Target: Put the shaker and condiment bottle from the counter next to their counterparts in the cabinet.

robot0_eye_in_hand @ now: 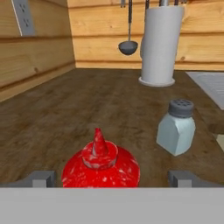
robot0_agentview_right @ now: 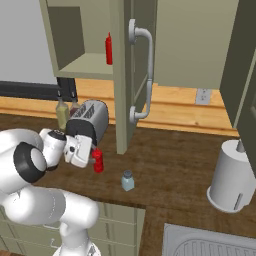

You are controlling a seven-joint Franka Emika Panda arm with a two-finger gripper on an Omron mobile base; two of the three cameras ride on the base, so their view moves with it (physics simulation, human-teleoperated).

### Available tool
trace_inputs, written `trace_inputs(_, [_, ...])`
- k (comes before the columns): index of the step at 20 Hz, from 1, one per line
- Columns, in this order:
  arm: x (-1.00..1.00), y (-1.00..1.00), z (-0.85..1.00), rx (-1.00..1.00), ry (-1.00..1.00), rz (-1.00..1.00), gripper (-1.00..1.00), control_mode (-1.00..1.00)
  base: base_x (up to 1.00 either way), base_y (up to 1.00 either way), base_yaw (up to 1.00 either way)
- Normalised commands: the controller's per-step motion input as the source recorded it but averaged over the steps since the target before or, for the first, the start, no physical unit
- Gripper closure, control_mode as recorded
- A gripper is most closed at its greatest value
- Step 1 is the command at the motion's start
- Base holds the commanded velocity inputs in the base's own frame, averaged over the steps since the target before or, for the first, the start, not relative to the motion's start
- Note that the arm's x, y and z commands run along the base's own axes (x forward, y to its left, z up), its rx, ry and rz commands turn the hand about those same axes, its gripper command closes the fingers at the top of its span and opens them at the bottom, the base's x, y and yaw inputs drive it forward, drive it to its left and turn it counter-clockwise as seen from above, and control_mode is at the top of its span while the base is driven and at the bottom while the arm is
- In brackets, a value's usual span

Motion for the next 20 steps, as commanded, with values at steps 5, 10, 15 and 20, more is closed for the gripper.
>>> trace_inputs(5, [0.0,0.0,-0.3,0.0,-0.03,0.0,1.0,-1.0,0.0,0.0,0.0])
trace_inputs(10, [0.0,0.0,-0.08,0.0,0.02,0.0,1.0,-1.0,0.0,0.0,0.0])
trace_inputs(15, [0.0,0.01,0.09,0.0,0.0,0.02,1.0,-1.0,0.0,0.0,0.0])
trace_inputs(20, [-0.03,0.02,0.46,-0.07,-0.05,0.14,1.0,-1.0,0.0,0.0,0.0])
